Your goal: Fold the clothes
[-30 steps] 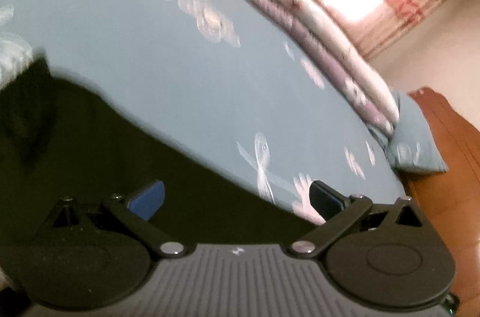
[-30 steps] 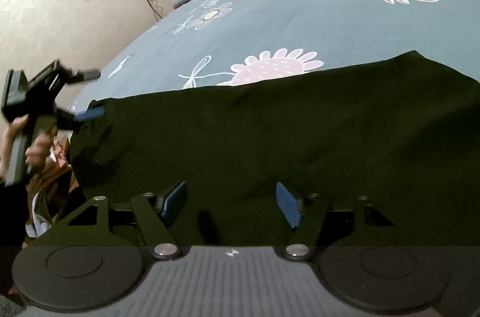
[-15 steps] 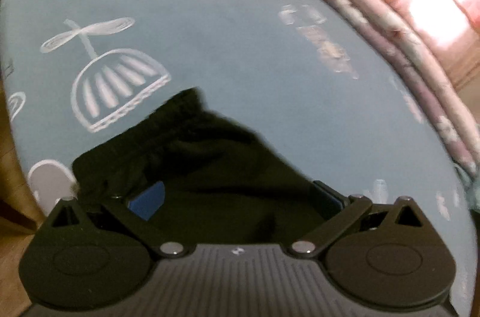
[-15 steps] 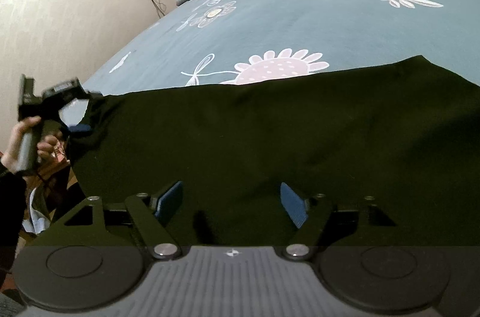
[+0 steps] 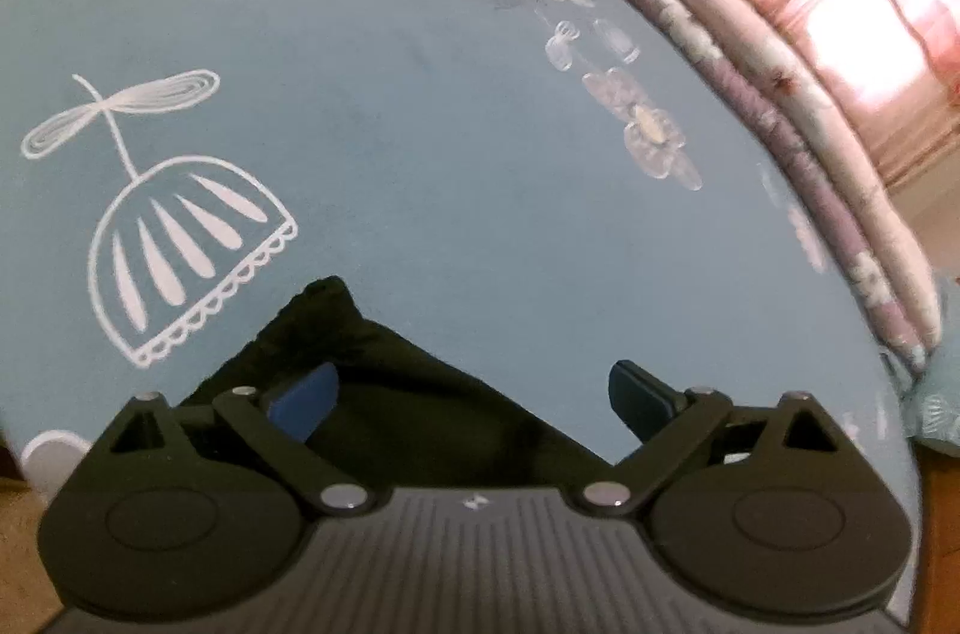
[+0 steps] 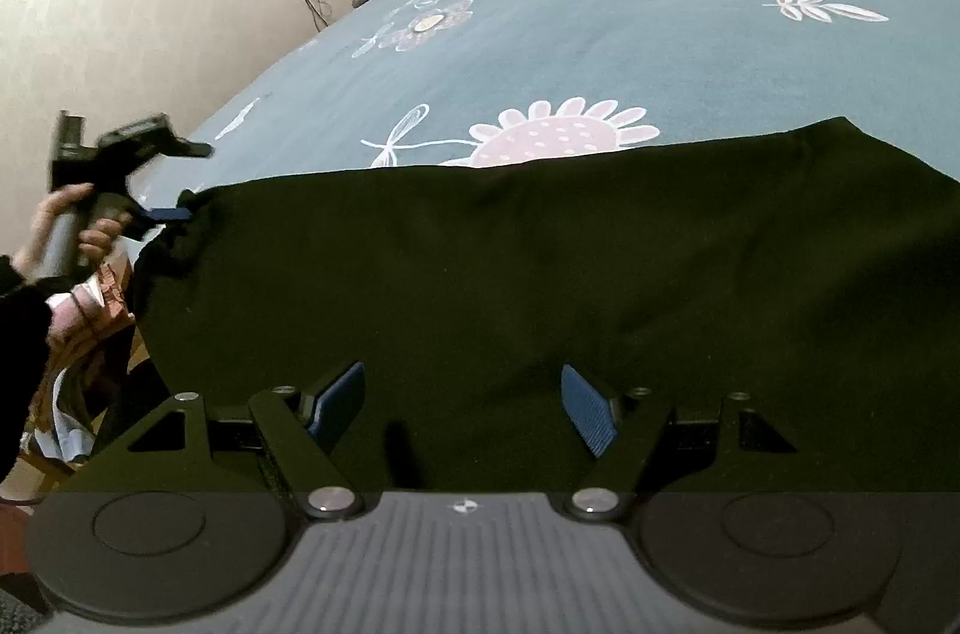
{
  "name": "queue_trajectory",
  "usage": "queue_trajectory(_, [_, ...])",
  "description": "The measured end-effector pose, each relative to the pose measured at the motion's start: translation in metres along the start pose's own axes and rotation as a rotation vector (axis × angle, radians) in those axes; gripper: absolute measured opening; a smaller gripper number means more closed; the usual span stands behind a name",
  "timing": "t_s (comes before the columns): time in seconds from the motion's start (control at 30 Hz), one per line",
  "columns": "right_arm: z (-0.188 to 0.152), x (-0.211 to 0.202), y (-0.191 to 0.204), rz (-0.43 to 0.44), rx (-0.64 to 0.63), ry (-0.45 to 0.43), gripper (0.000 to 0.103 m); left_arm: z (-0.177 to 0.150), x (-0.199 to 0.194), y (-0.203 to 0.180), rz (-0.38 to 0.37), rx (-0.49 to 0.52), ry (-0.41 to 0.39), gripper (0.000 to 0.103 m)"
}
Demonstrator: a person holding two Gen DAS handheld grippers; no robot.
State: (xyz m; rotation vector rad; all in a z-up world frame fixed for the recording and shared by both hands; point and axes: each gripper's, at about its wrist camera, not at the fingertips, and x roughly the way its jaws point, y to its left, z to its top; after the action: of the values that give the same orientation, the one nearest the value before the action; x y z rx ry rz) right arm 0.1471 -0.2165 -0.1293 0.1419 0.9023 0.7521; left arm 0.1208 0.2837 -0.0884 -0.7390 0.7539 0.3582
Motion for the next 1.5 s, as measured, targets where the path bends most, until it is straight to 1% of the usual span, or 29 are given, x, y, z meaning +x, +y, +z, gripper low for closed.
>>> queue_trajectory(0.03, [0.0, 0.0, 0.001, -0.003, -0.005, 0.001, 0.077, -0.004, -0.009, -0.002, -0.007, 0.027, -0.012, 0.097])
queue_trajectory(0.07, [0.0, 0.001, 0.002, -0.005, -0.009, 0.002, 0.078, -0.006, -0.015, -0.004, -0.014, 0.042, -0.007, 0.098])
queue_trajectory(0.17, [0.0, 0.001, 0.003, -0.009, -0.014, 0.002, 0.079, -0.017, -0.019, -0.005, -0.067, 0.082, 0.09, 0.098])
queue_trajectory(0.2, [0.0, 0.001, 0.004, -0.011, -0.015, 0.002, 0.079, -0.023, -0.019, -0.003, -0.06, 0.096, 0.113, 0.098])
queue_trajectory(0.23, [-0.001, 0.001, 0.004, -0.012, -0.015, 0.002, 0.079, -0.026, -0.015, -0.001, -0.034, 0.112, 0.132, 0.098])
queue_trajectory(0.3, [-0.001, 0.001, 0.003, -0.01, -0.01, 0.0, 0.079, -0.028, -0.005, 0.005, 0.078, 0.12, 0.174, 0.098])
queue_trajectory(0.33, [0.0, 0.001, 0.003, -0.01, -0.007, 0.0, 0.079, -0.027, 0.001, 0.01, 0.149, 0.112, 0.203, 0.098])
queue_trajectory(0.37, [0.0, 0.001, 0.002, -0.009, -0.005, -0.001, 0.079, -0.027, 0.004, 0.016, 0.195, 0.097, 0.223, 0.094])
queue_trajectory(0.43, [0.0, 0.001, 0.002, -0.011, -0.004, -0.001, 0.079, -0.029, -0.008, 0.019, 0.18, 0.067, 0.201, 0.094])
queue_trajectory(0.5, [0.0, 0.001, 0.003, -0.014, -0.006, 0.0, 0.079, -0.029, -0.019, 0.005, 0.159, 0.098, 0.178, 0.094])
queue_trajectory(0.57, [0.001, 0.002, 0.004, -0.021, -0.011, 0.002, 0.079, -0.034, -0.03, -0.009, 0.118, 0.137, 0.164, 0.096])
queue_trajectory(0.63, [0.001, 0.002, 0.006, -0.027, -0.018, 0.002, 0.079, -0.044, -0.036, -0.02, 0.065, 0.174, 0.198, 0.096])
queue_trajectory(0.73, [0.0, 0.001, 0.006, -0.03, -0.019, 0.002, 0.079, -0.062, -0.028, -0.032, 0.046, 0.209, 0.259, 0.097])
queue_trajectory(0.77, [-0.001, 0.001, 0.006, -0.031, -0.015, 0.001, 0.079, -0.066, -0.023, -0.031, 0.064, 0.213, 0.266, 0.097])
queue_trajectory(0.8, [-0.001, 0.0, 0.005, -0.031, -0.012, 0.0, 0.079, -0.069, -0.015, -0.028, 0.1, 0.212, 0.284, 0.096])
queue_trajectory(0.87, [-0.001, -0.002, 0.004, -0.036, -0.004, -0.003, 0.079, -0.072, 0.001, -0.02, 0.191, 0.19, 0.329, 0.095])
queue_trajectory(0.9, [-0.001, -0.004, 0.003, -0.033, 0.001, -0.008, 0.079, -0.071, 0.004, -0.018, 0.218, 0.177, 0.337, 0.094])
queue_trajectory(0.93, [0.0, -0.005, 0.003, -0.028, 0.008, -0.015, 0.079, -0.07, 0.003, -0.021, 0.22, 0.176, 0.326, 0.094])
queue_trajectory(0.97, [0.0, -0.007, 0.002, -0.023, 0.014, -0.022, 0.079, -0.068, -0.001, -0.029, 0.205, 0.188, 0.306, 0.094])
queue_trajectory(1.0, [0.001, -0.009, 0.001, -0.017, 0.021, -0.029, 0.079, -0.066, -0.009, -0.043, 0.174, 0.21, 0.278, 0.095])
queue_trajectory(1.07, [0.002, -0.012, 0.0, -0.007, 0.032, -0.047, 0.079, -0.065, -0.026, -0.076, 0.095, 0.27, 0.221, 0.095])
queue_trajectory(1.13, [0.005, -0.017, 0.001, -0.018, 0.028, -0.087, 0.079, -0.071, -0.045, -0.117, -0.002, 0.36, 0.153, 0.096])
queue_trajectory(1.17, [0.005, -0.02, 0.003, -0.033, 0.018, -0.112, 0.08, -0.076, -0.052, -0.136, -0.055, 0.404, 0.11, 0.097])
queue_trajectory(1.2, [0.006, -0.022, 0.004, -0.047, 0.008, -0.136, 0.081, -0.082, -0.056, -0.156, -0.112, 0.443, 0.067, 0.1])
queue_trajectory(1.27, [0.008, -0.025, 0.004, -0.088, 0.001, -0.176, 0.083, -0.097, -0.052, -0.19, -0.214, 0.489, 0.015, 0.1])
queue_trajectory(1.33, [0.011, -0.026, 0.004, -0.139, -0.002, -0.205, 0.083, -0.112, -0.036, -0.219, -0.284, 0.519, 0.046, 0.1])
queue_trajectory(1.43, [0.014, -0.02, 0.006, -0.262, -0.044, -0.218, 0.084, -0.13, 0.009, -0.246, -0.374, 0.519, 0.171, 0.1])
queue_trajectory(1.47, [0.013, -0.016, 0.007, -0.314, -0.065, -0.211, 0.084, -0.137, 0.017, -0.25, -0.385, 0.524, 0.2, 0.1])
queue_trajectory(1.5, [0.013, -0.011, 0.008, -0.367, -0.086, -0.202, 0.084, -0.142, 0.028, -0.252, -0.379, 0.535, 0.234, 0.1])
